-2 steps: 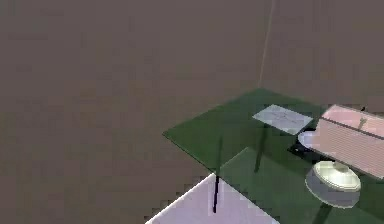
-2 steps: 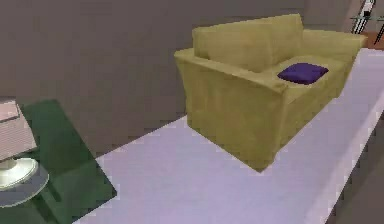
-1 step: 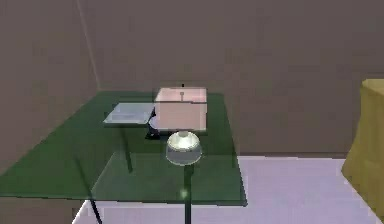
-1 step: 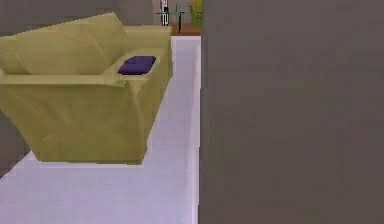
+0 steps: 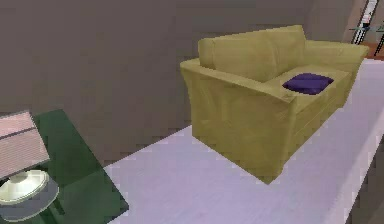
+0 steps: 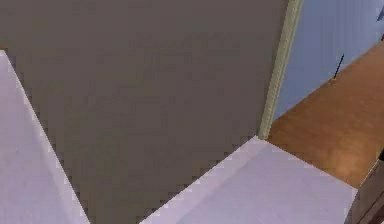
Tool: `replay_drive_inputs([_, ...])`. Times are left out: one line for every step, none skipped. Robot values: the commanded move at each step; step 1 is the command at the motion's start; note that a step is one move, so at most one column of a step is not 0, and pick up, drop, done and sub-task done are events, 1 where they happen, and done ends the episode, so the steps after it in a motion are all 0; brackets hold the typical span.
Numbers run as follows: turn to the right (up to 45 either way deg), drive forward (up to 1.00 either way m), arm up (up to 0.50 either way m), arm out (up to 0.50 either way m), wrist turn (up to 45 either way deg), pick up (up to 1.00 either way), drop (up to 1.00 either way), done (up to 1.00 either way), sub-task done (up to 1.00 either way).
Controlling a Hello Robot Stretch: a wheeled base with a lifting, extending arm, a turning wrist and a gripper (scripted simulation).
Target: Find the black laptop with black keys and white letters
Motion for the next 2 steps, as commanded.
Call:
replay_drive_inputs([12.0, 0.0, 0.0, 0.0, 0.0, 0.0, 0.0, 0.0, 0.0])
replay_drive_inputs([0.0, 0.4, 0.0, 0.0, 0.0, 0.0, 0.0, 0.0, 0.0])
